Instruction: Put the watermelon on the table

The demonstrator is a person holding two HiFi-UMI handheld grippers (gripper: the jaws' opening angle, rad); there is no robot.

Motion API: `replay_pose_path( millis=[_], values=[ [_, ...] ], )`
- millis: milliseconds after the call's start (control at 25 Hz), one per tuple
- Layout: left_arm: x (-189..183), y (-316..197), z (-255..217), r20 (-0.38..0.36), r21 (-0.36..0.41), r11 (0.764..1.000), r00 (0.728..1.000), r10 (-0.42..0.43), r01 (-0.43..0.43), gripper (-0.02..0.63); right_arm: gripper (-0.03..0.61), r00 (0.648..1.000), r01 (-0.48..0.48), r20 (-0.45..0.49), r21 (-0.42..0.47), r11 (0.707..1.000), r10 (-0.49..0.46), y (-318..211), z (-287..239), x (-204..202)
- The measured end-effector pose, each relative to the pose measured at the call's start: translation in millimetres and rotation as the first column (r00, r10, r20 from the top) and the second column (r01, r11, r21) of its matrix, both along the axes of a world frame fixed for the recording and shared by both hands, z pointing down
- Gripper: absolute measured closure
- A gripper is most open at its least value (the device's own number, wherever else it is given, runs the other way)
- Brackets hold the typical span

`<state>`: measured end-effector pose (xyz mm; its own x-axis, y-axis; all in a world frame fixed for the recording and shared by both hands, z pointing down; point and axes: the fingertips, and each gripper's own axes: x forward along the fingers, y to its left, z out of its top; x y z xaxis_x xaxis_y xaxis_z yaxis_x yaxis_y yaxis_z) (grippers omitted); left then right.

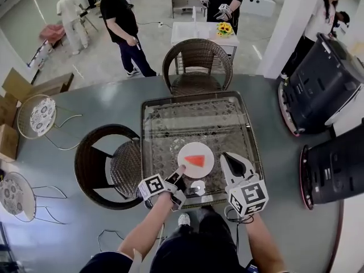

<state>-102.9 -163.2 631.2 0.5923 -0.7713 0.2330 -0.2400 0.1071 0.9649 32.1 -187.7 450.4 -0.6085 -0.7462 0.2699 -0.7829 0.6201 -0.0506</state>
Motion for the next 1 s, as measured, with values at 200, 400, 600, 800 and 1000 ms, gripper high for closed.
replay_pose_path(
  millis=[200, 400, 600, 800, 1000],
  values=[
    [7, -23, 26, -0.013, -0.005, 1.0, 1.0, -0.008, 0.008, 0.598, 0.577, 1.0, -0.026, 0.002, -0.018, 0.999, 0.026, -11, 11, 13],
    [18, -47, 40, 0.0, -0.015, 1.0, 1.0, -0.007, 0.007, 0.598, 0.577, 0.999, -0.041, -0.002, -0.037, 0.998, 0.041, -22, 20, 25],
    [25, -62, 55, 0.008, -0.041, 0.999, 1.0, 0.0, 0.0, 0.598, 0.577, 0.999, -0.044, -0.009, -0.056, 0.997, 0.044, -31, 28, 26],
    [29, -70, 73, 0.024, -0.068, 0.998, 1.0, 0.005, -0.003, 0.598, 0.577, 0.999, -0.043, -0.012, -0.072, 0.996, 0.042, -37, 38, 27],
    [36, -75, 84, 0.017, -0.097, 0.995, 1.0, 0.011, -0.01, 0.598, 0.577, 0.999, -0.053, -0.017, -0.09, 0.995, 0.052, -40, 44, 33]
  ],
)
